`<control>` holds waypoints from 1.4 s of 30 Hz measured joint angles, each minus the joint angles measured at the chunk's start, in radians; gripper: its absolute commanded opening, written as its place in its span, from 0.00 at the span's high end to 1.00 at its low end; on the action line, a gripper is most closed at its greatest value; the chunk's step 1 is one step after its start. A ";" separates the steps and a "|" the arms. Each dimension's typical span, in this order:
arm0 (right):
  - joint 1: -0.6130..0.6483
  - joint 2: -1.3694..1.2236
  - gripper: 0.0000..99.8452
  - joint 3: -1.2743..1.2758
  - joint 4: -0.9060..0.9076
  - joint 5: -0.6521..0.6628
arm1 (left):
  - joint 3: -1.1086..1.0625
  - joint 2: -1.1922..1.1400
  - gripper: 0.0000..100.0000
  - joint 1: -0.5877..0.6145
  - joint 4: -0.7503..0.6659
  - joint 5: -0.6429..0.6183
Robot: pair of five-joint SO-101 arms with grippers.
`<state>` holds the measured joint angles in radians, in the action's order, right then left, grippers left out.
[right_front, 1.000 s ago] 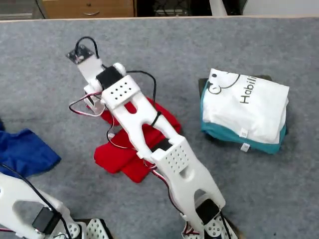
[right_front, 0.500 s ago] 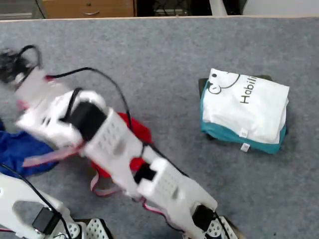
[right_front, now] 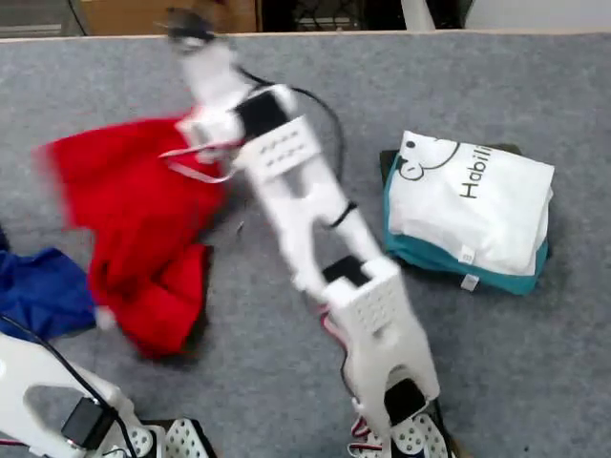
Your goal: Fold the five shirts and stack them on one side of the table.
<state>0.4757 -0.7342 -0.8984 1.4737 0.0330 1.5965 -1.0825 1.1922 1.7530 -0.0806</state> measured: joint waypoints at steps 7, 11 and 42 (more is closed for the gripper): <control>-0.190 -0.015 0.99 0.124 0.256 0.103 | 0.000 0.000 0.88 -0.023 0.000 0.153; -0.261 -0.015 0.92 0.244 0.279 0.230 | 0.000 0.000 0.88 -0.038 0.000 0.169; 0.060 -0.361 0.57 -0.238 -0.404 0.186 | -0.245 0.087 0.89 -0.238 0.000 0.078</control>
<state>0.5355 -1.0948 -1.1362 1.0702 0.2186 1.3510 -0.9950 0.9544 1.7530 -0.0023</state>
